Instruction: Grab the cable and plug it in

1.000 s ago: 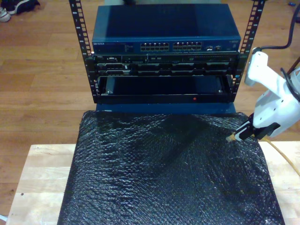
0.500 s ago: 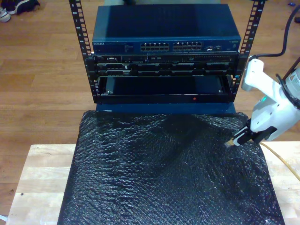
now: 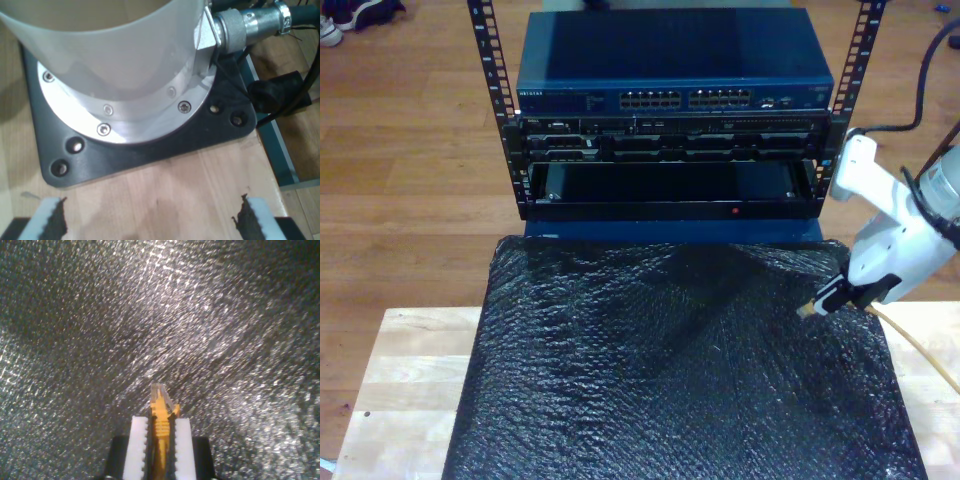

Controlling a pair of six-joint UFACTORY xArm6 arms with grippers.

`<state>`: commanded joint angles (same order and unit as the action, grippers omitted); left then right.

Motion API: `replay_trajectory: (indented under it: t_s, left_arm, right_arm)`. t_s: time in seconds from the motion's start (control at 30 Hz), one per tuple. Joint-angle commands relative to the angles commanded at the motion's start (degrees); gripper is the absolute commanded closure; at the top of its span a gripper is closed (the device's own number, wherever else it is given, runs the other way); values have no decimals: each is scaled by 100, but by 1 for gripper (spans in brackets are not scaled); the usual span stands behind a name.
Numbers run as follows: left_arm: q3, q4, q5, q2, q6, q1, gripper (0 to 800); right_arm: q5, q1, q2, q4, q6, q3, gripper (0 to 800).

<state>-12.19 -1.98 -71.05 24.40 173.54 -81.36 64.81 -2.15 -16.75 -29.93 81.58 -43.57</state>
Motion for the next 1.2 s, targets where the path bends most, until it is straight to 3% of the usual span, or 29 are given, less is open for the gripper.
replay_trajectory:
  t_s: [0.77,1.2]
  left_arm:
    - [0,0,0,0,0,0,0]
    - [105,0,141,9,53,-26,0]
  right_arm:
    - [-431,-18,158,9,466,545,800]
    - [-598,246,158,-18,431,422,800]
